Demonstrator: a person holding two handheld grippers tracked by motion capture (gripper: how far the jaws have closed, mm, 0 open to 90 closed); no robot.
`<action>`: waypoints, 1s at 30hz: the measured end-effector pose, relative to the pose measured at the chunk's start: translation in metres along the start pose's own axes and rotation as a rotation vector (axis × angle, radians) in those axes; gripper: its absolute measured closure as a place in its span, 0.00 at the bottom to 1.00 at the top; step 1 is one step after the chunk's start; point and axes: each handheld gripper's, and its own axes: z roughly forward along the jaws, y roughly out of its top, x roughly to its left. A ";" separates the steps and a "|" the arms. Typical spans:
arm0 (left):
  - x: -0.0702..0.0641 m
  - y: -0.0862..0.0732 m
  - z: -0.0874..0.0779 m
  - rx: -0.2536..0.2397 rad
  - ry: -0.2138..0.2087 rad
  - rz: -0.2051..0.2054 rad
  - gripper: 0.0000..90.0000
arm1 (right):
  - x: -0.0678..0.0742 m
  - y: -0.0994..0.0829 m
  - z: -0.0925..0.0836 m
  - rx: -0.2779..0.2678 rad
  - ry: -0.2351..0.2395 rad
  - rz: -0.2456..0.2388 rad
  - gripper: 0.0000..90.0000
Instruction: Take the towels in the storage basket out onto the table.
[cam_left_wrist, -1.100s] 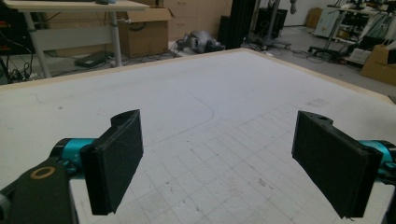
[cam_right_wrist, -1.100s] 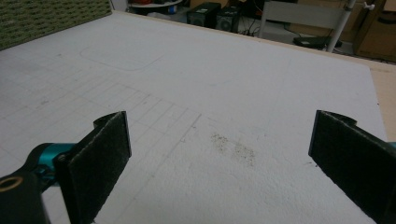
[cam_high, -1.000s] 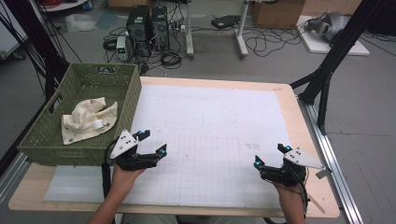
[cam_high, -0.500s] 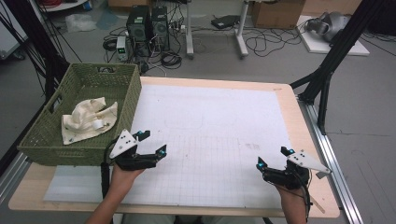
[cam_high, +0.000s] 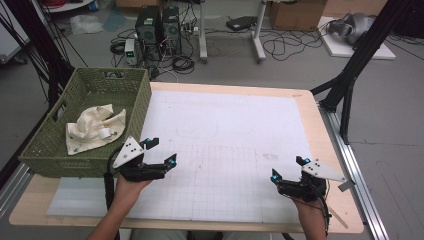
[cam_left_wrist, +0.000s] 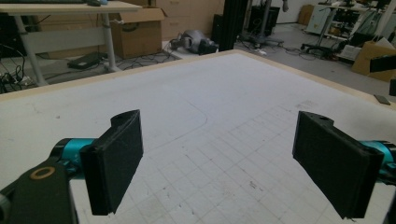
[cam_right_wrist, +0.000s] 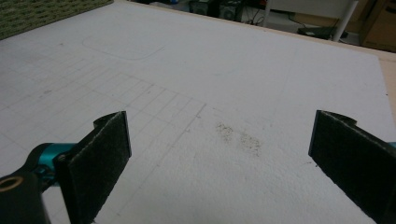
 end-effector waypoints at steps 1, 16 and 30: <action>0.000 0.001 0.000 -0.001 -0.005 -0.002 0.18 | 0.000 0.000 0.001 0.000 0.004 -0.010 0.05; 0.011 0.047 -0.026 -0.070 -0.004 0.012 0.18 | 0.003 0.001 0.002 0.009 0.014 -0.016 0.05; 0.066 0.090 -0.052 -0.100 0.075 -0.017 0.18 | 0.004 -0.001 0.003 0.024 0.014 -0.024 0.05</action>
